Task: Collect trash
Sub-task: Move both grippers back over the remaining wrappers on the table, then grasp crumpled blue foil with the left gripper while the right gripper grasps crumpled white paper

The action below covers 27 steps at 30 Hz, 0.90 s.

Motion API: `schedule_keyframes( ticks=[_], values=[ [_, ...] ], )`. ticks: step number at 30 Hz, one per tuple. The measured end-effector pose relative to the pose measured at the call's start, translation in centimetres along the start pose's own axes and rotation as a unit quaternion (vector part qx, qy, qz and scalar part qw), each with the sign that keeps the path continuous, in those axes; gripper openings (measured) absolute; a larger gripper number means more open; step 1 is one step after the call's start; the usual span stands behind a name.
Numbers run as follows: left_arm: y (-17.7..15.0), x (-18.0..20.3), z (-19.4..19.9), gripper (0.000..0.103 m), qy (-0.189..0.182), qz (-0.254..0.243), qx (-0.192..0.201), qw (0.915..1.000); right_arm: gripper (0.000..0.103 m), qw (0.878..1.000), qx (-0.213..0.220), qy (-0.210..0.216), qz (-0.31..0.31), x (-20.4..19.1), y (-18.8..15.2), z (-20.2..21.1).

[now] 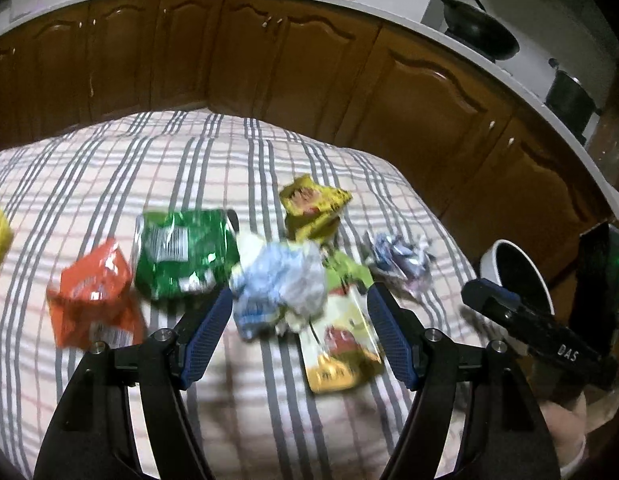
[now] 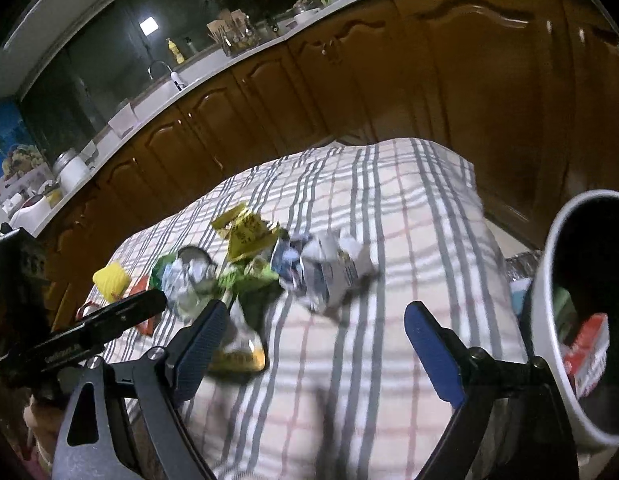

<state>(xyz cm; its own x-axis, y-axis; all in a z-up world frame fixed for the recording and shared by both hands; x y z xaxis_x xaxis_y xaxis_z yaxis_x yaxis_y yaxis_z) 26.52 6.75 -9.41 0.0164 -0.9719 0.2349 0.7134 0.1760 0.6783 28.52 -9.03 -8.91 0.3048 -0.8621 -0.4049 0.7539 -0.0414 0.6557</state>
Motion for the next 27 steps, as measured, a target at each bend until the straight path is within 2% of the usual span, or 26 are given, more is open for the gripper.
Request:
schedule_keyframes(
  ticks=[4,5,6,7,8,9,10,11,12,15,21,27],
  values=[
    [0.3,-0.3,-1.8,0.070,0.004,-0.003,-0.016,0.9999,0.082,1.000,-0.023,-0.005,-0.002,0.4,0.6,-2.8],
    [0.2,-0.3,-2.0,0.066,0.003,-0.005,-0.019,0.9998,0.080,1.000,-0.028,-0.006,-0.002,0.4,0.6,-3.4],
    [0.1,-0.3,-2.2,0.057,0.003,-0.007,-0.020,0.9998,0.074,0.999,-0.034,-0.008,-0.002,0.4,0.5,-4.0],
    [-0.1,-0.2,-2.4,0.051,0.003,-0.011,-0.022,0.9997,0.061,0.999,-0.037,-0.008,-0.001,0.5,0.4,-4.4],
    [-0.2,-0.1,-2.5,0.041,0.001,-0.013,-0.024,0.9996,0.051,0.999,-0.042,-0.010,0.001,0.5,0.2,-4.8],
    [-0.3,-0.2,-2.5,0.039,-0.002,-0.012,-0.025,0.9996,0.029,0.999,-0.045,-0.014,0.003,0.5,0.1,-5.0],
    [-0.3,-0.3,-2.4,0.036,-0.003,-0.011,-0.024,0.9997,0.021,0.999,-0.044,-0.017,0.005,0.6,-0.1,-5.0],
    [-0.3,-0.4,-2.2,0.032,-0.004,-0.011,-0.021,0.9997,0.019,0.999,-0.039,-0.015,0.009,0.5,-0.1,-4.8],
    [-0.3,-0.3,-2.0,0.032,-0.005,-0.012,-0.019,0.9997,0.012,0.999,-0.033,-0.016,0.015,0.4,-0.2,-4.4],
    [-0.3,-0.4,-1.2,0.030,-0.003,-0.013,-0.010,0.9999,0.007,0.999,-0.020,-0.018,0.026,0.1,-0.5,-3.1],
    [-0.5,-0.2,1.3,0.030,-0.004,-0.012,0.011,0.9999,0.006,0.999,-0.002,-0.017,0.030,0.2,-1.0,0.0],
    [-0.4,1.3,3.5,0.030,-0.026,-0.017,0.028,0.9991,0.006,0.999,0.021,-0.018,0.021,1.0,-1.6,3.7]
  ],
)
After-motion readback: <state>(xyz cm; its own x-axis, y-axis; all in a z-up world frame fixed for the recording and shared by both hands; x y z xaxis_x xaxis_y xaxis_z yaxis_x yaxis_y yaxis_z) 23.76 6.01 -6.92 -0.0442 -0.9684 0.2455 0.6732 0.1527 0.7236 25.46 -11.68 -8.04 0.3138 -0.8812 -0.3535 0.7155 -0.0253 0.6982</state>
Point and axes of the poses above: each gripper's, at about its wrist camera, not at the fingertips, and z roughly against the way its jaws point, x to its right, y to its top, the point moved 7 cm from there along -z, roughly the way its jaws point, and after that the axes turned 3 degrees about -z, right-handed, at the moved point
